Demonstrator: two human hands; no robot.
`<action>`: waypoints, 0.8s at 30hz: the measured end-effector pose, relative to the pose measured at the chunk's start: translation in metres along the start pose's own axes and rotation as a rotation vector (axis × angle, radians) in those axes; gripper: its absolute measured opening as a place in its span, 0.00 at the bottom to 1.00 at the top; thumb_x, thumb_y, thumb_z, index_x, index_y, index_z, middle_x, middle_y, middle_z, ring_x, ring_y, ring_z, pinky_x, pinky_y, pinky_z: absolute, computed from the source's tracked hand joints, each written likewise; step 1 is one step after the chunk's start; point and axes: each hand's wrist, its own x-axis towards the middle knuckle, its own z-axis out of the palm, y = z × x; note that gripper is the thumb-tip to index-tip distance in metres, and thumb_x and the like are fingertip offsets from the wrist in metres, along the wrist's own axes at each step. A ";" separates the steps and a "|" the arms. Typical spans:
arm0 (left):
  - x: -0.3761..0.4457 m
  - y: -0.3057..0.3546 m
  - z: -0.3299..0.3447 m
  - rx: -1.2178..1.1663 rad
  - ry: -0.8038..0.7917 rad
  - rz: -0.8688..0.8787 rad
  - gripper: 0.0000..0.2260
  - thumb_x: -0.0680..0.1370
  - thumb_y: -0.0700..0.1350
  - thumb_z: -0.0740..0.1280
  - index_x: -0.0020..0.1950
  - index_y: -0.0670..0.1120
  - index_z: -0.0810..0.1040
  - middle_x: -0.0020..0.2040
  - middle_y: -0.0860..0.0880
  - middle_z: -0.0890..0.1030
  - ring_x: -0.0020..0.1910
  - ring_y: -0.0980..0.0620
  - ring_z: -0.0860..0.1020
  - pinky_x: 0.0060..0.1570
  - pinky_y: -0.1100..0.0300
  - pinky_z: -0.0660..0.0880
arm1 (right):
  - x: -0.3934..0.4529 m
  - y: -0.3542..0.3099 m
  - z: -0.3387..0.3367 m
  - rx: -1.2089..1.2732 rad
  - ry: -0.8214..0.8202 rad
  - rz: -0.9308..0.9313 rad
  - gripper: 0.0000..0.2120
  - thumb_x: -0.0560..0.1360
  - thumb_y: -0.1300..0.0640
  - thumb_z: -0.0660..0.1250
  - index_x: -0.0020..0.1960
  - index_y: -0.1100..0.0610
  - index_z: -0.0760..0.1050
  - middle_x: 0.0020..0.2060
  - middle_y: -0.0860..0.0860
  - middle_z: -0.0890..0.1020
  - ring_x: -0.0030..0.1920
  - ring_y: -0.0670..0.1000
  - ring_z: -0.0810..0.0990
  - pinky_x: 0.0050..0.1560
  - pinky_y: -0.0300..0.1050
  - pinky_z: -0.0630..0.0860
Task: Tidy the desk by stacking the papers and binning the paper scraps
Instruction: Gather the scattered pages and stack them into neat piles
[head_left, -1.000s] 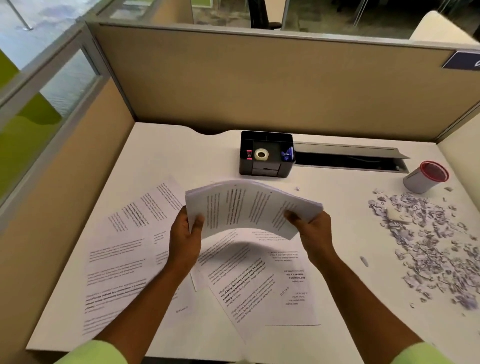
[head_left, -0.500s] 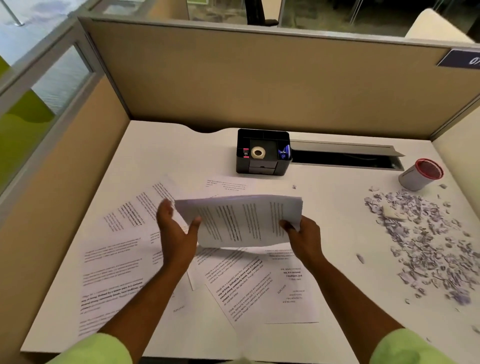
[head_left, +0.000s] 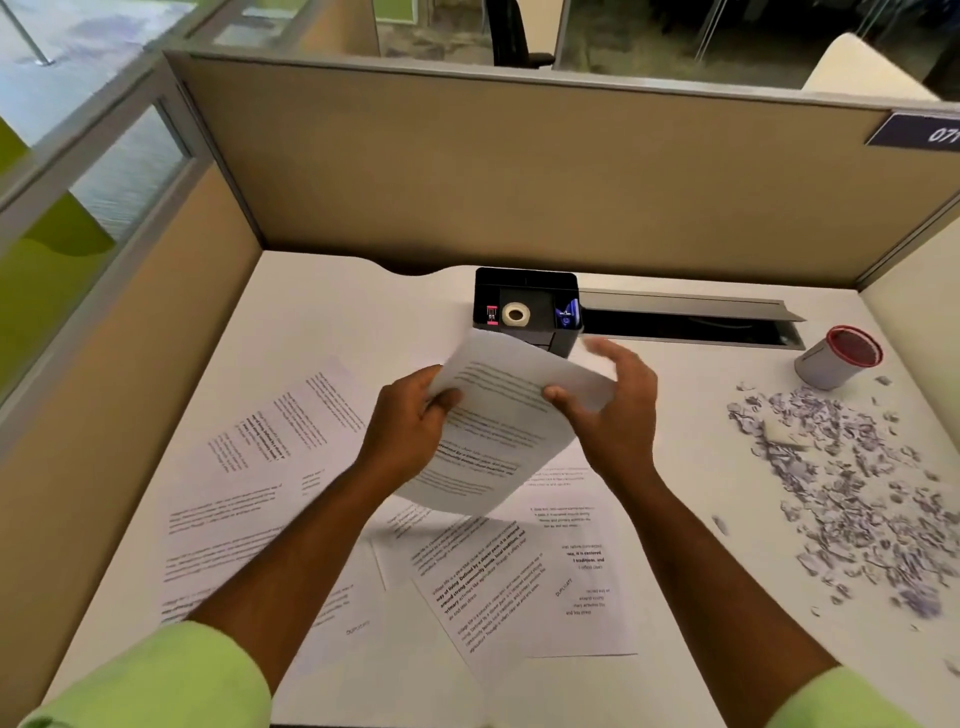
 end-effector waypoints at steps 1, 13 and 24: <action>-0.003 -0.002 0.001 -0.115 0.013 -0.064 0.07 0.81 0.47 0.65 0.58 0.50 0.78 0.49 0.53 0.82 0.46 0.56 0.81 0.43 0.60 0.79 | -0.001 0.005 -0.001 0.161 -0.013 0.126 0.36 0.69 0.46 0.81 0.71 0.43 0.68 0.70 0.45 0.74 0.69 0.47 0.71 0.64 0.42 0.74; -0.031 -0.010 0.004 -0.645 0.115 -0.176 0.09 0.79 0.43 0.66 0.58 0.54 0.76 0.49 0.56 0.84 0.49 0.58 0.82 0.42 0.66 0.79 | -0.031 0.019 0.013 0.614 -0.275 0.354 0.14 0.76 0.60 0.74 0.60 0.54 0.79 0.54 0.49 0.87 0.54 0.53 0.86 0.53 0.48 0.84; -0.034 -0.041 0.024 -0.431 0.076 -0.246 0.16 0.81 0.45 0.65 0.68 0.51 0.70 0.58 0.51 0.80 0.57 0.54 0.78 0.51 0.62 0.79 | -0.044 0.030 0.033 0.487 -0.264 0.414 0.16 0.79 0.61 0.71 0.66 0.52 0.78 0.57 0.49 0.85 0.56 0.54 0.84 0.57 0.56 0.84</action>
